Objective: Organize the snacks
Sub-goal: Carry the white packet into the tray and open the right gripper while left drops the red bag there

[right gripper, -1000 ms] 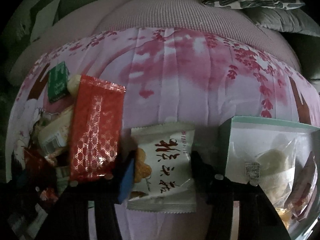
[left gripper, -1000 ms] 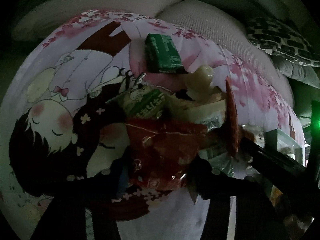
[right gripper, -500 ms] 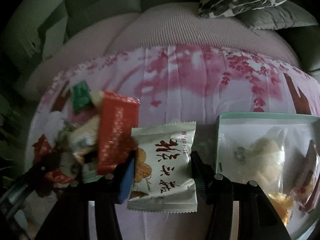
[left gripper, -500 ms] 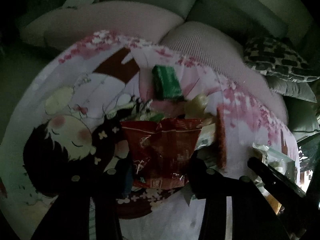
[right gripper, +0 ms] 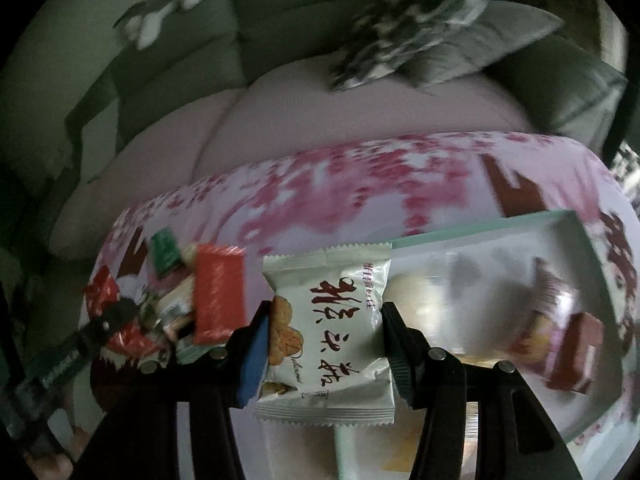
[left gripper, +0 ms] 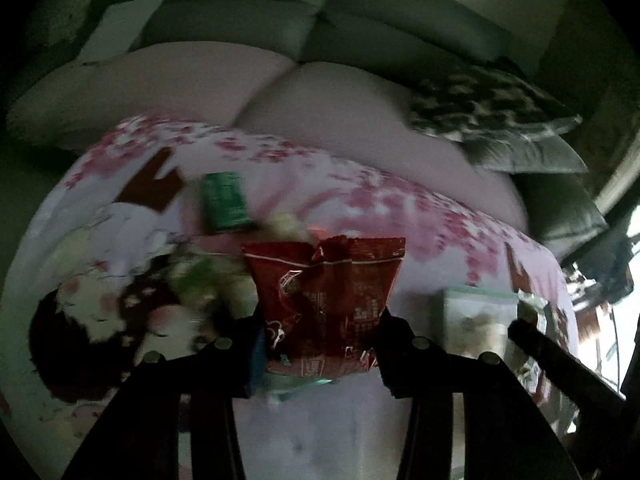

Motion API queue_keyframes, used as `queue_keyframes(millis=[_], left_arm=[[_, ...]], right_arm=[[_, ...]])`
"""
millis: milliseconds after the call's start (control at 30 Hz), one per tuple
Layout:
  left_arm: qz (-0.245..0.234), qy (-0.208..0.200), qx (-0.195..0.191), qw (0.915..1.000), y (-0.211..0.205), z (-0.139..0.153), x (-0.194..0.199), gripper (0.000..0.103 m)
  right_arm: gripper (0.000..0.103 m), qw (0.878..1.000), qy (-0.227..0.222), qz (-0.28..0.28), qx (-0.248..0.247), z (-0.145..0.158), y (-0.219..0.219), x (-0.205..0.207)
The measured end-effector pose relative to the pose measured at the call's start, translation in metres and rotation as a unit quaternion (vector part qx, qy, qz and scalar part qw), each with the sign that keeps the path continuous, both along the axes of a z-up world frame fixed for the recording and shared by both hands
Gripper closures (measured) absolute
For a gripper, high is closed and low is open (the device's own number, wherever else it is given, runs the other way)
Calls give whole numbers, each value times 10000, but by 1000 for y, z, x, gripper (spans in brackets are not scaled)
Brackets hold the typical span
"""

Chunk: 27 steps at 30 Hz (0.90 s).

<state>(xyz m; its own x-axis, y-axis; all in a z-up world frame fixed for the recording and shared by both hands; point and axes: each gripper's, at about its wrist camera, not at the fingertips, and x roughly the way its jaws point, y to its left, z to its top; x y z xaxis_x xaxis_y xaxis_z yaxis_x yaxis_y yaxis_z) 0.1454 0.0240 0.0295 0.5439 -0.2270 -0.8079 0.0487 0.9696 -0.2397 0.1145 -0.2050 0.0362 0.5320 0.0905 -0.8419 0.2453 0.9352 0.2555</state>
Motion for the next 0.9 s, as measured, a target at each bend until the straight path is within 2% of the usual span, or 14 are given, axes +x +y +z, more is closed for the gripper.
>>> queue_keyframes(millis=[200,433,633,900], left_arm=[[-787,-25,-27,9969,-68,2,-8,56],[-1554,254,209,9873,-134,-20,-22,56],[-1771,646,508,9808,-163,-49,-29,56],[-1852,606,885,9768,-172,-52,-39,56]], right_arm=[[47,9970,-7,-739,-237,4,-60,-12],[47,9907,128,-1324,-286,-5,-113,-22],[47,9909,249,-1317,-142,-22,-124,-20],[47,9905,404,-1304,-140,-38,-130,-17]])
